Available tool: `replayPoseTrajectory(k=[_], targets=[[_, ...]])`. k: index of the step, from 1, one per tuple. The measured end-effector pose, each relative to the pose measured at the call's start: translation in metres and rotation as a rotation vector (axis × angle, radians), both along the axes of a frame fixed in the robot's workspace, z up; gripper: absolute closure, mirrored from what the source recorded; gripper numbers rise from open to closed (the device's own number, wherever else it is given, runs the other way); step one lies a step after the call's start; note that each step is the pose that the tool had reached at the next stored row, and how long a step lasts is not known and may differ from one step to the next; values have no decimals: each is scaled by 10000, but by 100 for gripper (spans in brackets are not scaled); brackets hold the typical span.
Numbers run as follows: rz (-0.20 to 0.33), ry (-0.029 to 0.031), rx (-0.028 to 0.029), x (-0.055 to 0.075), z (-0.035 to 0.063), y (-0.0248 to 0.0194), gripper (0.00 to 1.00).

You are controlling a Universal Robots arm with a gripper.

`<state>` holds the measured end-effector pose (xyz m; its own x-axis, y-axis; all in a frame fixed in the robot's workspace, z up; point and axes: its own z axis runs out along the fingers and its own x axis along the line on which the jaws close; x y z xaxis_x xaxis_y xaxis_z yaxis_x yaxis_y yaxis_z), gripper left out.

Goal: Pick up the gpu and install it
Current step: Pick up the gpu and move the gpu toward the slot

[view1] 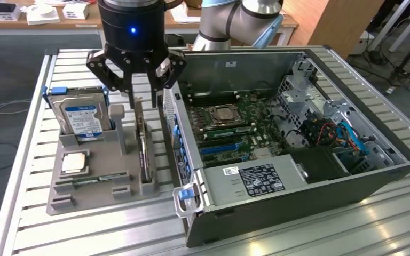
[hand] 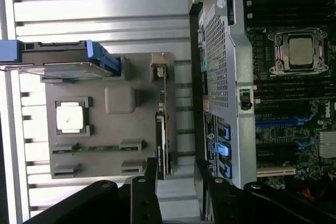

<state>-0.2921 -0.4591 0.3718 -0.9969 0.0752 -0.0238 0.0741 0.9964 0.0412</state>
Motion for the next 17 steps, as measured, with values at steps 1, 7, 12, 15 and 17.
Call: replayPoseTrajectory(k=[1, 7, 12, 15, 17], targets=[[-1, 0, 0, 0, -18, 0, 58], [-1, 0, 0, 0, -128, -3, 58], [0, 1, -1, 0, -219, -8, 58], [0, 0, 0, 0, -273, -12, 58], [0, 1, 0, 0, -309, -14, 58]])
